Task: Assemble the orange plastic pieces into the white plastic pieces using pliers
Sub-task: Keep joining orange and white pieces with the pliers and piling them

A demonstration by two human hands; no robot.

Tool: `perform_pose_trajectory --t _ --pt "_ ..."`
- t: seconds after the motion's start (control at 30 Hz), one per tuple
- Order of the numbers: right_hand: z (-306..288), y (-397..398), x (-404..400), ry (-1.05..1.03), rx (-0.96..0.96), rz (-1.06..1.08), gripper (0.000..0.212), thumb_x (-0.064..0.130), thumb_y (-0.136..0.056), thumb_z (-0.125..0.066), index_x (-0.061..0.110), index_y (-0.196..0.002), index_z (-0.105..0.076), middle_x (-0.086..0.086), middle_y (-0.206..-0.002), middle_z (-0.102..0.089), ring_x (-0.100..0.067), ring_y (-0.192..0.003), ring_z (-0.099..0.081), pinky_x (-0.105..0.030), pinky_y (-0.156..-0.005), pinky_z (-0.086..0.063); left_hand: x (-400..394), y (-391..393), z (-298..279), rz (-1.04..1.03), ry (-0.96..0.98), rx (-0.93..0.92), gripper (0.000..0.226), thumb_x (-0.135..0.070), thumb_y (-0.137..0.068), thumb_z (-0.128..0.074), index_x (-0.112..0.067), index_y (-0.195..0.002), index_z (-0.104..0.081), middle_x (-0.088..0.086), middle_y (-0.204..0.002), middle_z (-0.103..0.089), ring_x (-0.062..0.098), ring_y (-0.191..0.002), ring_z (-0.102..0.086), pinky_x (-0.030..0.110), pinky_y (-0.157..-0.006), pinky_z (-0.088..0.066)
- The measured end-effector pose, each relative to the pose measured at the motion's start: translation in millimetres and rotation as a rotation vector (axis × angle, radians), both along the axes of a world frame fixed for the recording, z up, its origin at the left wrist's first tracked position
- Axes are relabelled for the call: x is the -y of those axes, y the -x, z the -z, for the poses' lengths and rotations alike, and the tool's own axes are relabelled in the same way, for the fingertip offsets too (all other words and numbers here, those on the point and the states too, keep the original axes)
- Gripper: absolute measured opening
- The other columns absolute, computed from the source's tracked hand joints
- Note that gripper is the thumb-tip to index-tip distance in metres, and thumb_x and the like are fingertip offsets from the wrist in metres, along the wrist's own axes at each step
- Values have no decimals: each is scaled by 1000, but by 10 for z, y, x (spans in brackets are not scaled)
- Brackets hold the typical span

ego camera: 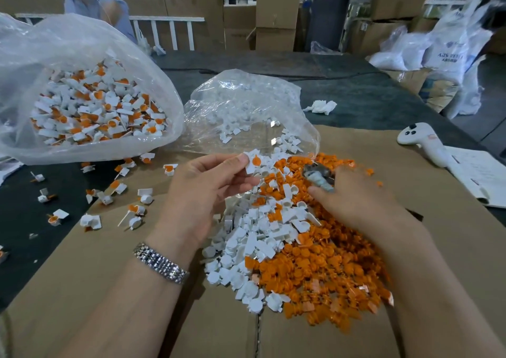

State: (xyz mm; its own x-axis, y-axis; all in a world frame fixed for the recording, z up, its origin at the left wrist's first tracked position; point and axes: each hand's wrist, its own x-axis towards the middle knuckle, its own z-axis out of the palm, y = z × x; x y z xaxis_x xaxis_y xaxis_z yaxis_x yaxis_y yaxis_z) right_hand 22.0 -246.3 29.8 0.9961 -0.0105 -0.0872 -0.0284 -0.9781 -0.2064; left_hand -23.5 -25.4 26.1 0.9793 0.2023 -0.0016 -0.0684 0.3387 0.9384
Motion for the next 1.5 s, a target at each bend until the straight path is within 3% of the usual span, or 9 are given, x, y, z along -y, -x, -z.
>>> perform_pose_trajectory --t 0.17,0.33,0.5,0.67,0.77,1.0,1.27,1.37,1.5 --pt "50 -4 -44 71 12 18 71 67 -91 -52 12 -135 -46 -17 -141 -45 -38 -133 -41 -56 -106 -37 -50 3 60 -104 -249 -6 7 -23 -80 -85 -18 -82 -82 9 -81 -78 22 -74 -77 19 -63 -58" --pt "5 -9 22 -24 20 8 66 65 -88 -59 18 -133 -50 -14 -140 -45 -37 -132 -40 -56 -105 -40 -293 27 98 -571 -840 -87 12 -25 -88 -78 -28 -79 -70 -6 -73 -71 9 -69 -66 31 -59 -54" --pt "-143 29 155 -97 122 -146 14 40 -90 -70 33 -99 -63 3 -111 -55 -22 -117 -46 -50 -98 -43 -430 24 102 -751 -1080 -161 18 -22 -90 -75 -23 -104 -63 1 -105 -66 16 -86 -55 31 -67 -41" --pt "-274 153 295 -332 -196 -340 20 39 -73 -87 26 -77 -72 5 -78 -69 -9 -76 -64 -36 -74 -54 -344 3 105 -647 -1085 -86 7 -24 -95 -68 -22 -102 -67 1 -105 -66 19 -94 -60 36 -77 -49" --pt "-236 168 282 -252 -253 -355 24 39 -67 -90 24 -77 -75 9 -75 -72 -6 -75 -66 -36 -77 -58 -352 18 86 -576 -1002 -67 3 -22 -94 -71 -24 -93 -69 -7 -90 -68 17 -84 -63 35 -73 -52" --pt "-121 100 195 -159 -66 -369 9 34 -79 -84 33 -77 -75 19 -83 -69 1 -80 -63 -26 -74 -55 -426 50 64 -390 -970 -131 12 -20 -91 -69 -26 -80 -71 -7 -79 -69 13 -77 -62 30 -63 -45" --pt "-113 69 120 -292 170 -276 16 41 -93 -67 29 -87 -58 8 -77 -67 -5 -74 -63 -27 -68 -50 -504 93 50 27 -1182 -262 17 -36 -81 -85 -23 -77 -75 -8 -71 -70 2 -67 -63 21 -58 -41" --pt "-118 69 102 -319 195 -271 17 40 -91 -70 29 -86 -58 8 -80 -67 -8 -78 -64 -33 -75 -54 -541 123 20 150 -1143 -262 28 -48 -73 -87 -23 -80 -77 -15 -77 -73 -1 -69 -65 20 -59 -47" --pt "-86 49 94 -317 198 -269 17 39 -91 -71 29 -85 -58 8 -78 -67 -8 -76 -65 -32 -73 -54 -584 169 -14 273 -999 -255 22 -43 -73 -88 -27 -86 -81 -4 -84 -76 9 -66 -69 21 -59 -56"
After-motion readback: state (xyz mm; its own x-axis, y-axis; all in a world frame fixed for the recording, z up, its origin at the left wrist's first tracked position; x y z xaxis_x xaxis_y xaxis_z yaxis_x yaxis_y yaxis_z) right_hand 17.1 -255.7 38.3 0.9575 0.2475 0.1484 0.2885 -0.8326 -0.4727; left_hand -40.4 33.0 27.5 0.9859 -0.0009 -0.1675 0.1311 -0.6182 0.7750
